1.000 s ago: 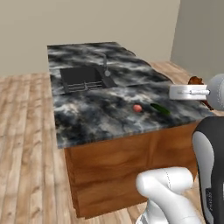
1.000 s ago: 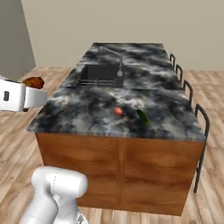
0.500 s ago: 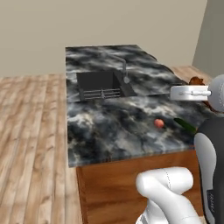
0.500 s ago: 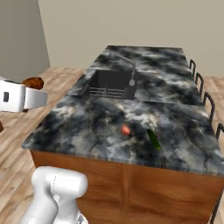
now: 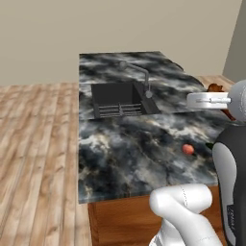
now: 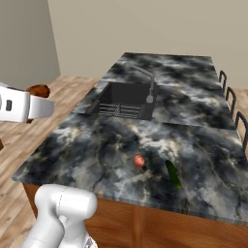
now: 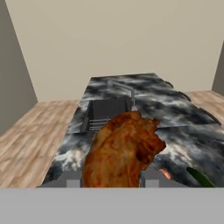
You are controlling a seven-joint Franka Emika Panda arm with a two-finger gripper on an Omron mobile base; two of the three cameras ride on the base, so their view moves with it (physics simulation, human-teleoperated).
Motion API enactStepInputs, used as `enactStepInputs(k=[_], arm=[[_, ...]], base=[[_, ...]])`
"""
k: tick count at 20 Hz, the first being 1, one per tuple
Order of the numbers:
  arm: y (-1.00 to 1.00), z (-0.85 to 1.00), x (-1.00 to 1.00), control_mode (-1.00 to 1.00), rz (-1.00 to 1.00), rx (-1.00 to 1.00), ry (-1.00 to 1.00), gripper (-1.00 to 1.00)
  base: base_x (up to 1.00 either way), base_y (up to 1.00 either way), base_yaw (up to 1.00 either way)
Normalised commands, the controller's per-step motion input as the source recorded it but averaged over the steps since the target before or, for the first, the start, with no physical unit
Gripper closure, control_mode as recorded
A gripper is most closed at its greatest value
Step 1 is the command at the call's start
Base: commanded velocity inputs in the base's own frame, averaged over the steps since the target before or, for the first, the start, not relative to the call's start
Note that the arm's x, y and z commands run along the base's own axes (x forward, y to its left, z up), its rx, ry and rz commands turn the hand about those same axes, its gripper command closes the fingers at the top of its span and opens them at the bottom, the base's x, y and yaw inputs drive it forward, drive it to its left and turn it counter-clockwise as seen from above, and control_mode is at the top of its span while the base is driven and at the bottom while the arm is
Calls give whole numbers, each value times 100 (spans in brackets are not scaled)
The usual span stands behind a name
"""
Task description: Open the fridge, remove the peach, cucumber, and chicken drumstick, and place them on any counter.
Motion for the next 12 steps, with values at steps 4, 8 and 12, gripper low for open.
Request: enactStepInputs(k=[4,8,12], arm=[[0,0,0,100,0,0,0,100],[0,0,0,100,0,0,0,100],[0,0,0,100,0,0,0,100]], base=[[1,-3,0],[0,0,0],[3,-1,0]])
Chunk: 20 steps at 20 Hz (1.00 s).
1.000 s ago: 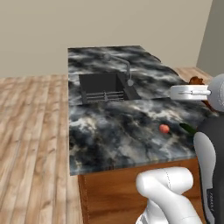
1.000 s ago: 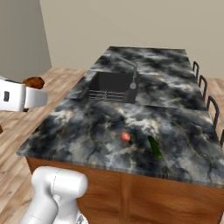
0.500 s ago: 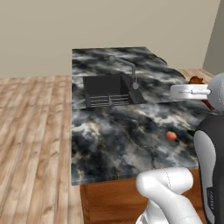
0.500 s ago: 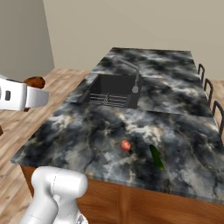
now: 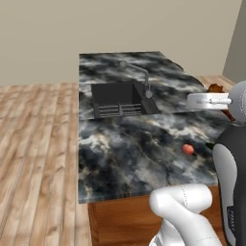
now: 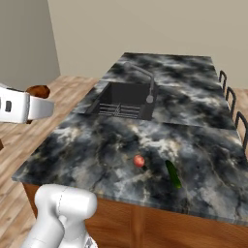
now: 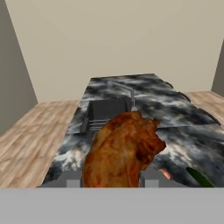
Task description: Open the fridge, remove the peach, cucumber, and chicken drumstick, and place them on any counter.
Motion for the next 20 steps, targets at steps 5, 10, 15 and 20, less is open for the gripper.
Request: enactStepInputs(k=[5,10,15,20], arm=[[-3,-21,30,-100,2,0,19,100],[-5,-38,44,-100,4,0,27,100],[-15,-50,60,-100,8,0,33,100],[-12,-54,59,-100,7,-2,35,100]], base=[[7,-2,1],[0,0,0],[0,0,0],[0,0,0]])
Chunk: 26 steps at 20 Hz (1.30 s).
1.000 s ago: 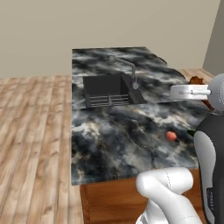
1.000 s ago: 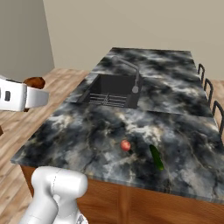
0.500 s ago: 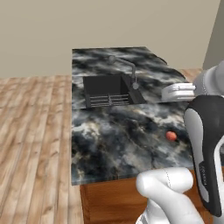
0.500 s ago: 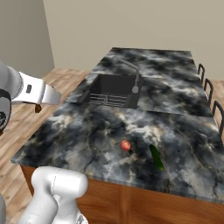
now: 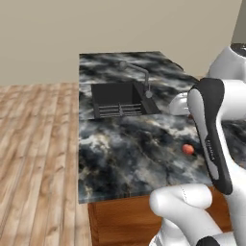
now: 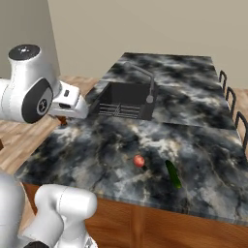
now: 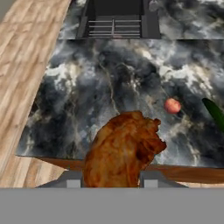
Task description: Open the fridge, remove the peach, cucumber, and chicken drumstick, and place them on any counter.
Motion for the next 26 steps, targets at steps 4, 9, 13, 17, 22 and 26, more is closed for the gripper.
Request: enactStepInputs(k=[4,9,13,17,22,26], arm=[[-21,-65,67,-100,6,-14,33,100],[-19,-70,57,-100,6,-22,31,100],[-6,-65,48,-100,6,-14,32,100],[0,-34,49,-100,5,4,25,100],[0,-31,62,-100,0,14,13,100],[0,-65,62,-100,1,2,-1,100]], base=[[0,0,0],[0,0,0],[0,0,0],[0,0,0],[0,0,0],[0,0,0]])
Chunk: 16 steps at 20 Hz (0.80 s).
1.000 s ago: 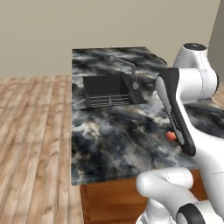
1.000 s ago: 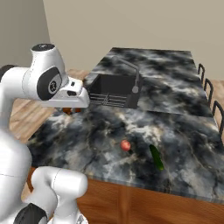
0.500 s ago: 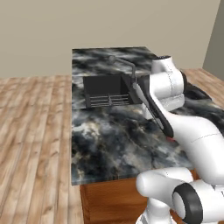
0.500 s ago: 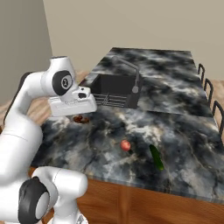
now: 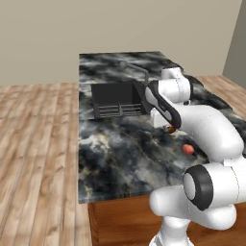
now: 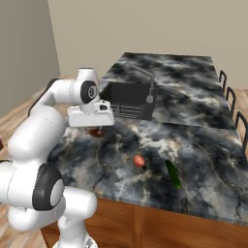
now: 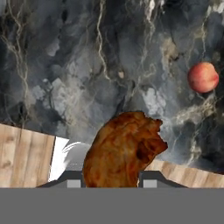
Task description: Open the fridge, remove the peach, cucumber, and chicken drumstick, and place them on any counter.
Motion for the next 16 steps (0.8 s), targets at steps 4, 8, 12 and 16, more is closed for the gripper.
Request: enactStepInputs(k=[4,8,12,16], arm=[[0,-70,55,-100,2,0,-5,100],[0,-36,14,-100,5,0,-21,100],[0,-37,8,-100,8,0,-25,100],[0,-57,12,-100,8,0,-15,100]], base=[[0,0,0],[0,0,0],[0,0,0],[0,0,0]])
